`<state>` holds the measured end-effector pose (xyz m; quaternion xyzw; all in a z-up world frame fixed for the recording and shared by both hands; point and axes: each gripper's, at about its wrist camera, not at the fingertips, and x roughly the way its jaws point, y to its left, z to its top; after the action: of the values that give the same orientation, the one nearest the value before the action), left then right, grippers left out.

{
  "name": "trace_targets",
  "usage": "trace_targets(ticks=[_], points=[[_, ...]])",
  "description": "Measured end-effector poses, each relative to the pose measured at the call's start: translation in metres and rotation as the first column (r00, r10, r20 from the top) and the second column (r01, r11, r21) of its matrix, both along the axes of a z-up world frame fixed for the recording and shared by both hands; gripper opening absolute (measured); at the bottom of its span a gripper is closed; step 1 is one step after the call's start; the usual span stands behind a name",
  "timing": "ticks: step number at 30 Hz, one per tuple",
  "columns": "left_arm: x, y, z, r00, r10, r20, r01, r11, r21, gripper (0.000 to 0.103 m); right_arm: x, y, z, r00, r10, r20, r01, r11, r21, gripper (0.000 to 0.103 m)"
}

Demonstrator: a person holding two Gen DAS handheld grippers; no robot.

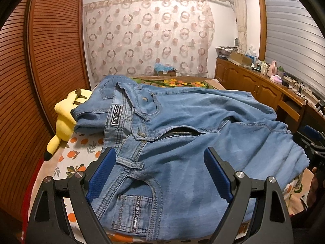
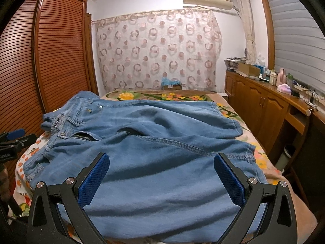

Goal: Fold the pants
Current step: 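Lower the left tool to the jeans waistband and close on it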

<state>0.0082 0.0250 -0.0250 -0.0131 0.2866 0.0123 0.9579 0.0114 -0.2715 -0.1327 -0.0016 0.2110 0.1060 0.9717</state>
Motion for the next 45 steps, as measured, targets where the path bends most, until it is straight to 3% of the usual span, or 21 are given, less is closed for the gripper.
trace_targets(ticks=[21,38,45], points=[[-0.008,0.07,-0.045,0.991,0.04,-0.125,-0.044,0.999,-0.03,0.089,0.006,-0.018,0.005,0.996,-0.039,-0.074,0.036,0.998,-0.044,0.102],[-0.02,0.109,-0.076,0.975,0.051,-0.215,-0.068,0.995,-0.072,0.065,0.001,-0.03,0.016,0.979,-0.115,-0.171,0.105,0.992,-0.068,0.102],[-0.023,0.103,-0.08,0.976,0.008,-0.217,-0.025,0.997,-0.075,0.043,-0.005,-0.033,0.021,0.97,-0.145,-0.195,0.136,0.989,-0.059,0.101]])
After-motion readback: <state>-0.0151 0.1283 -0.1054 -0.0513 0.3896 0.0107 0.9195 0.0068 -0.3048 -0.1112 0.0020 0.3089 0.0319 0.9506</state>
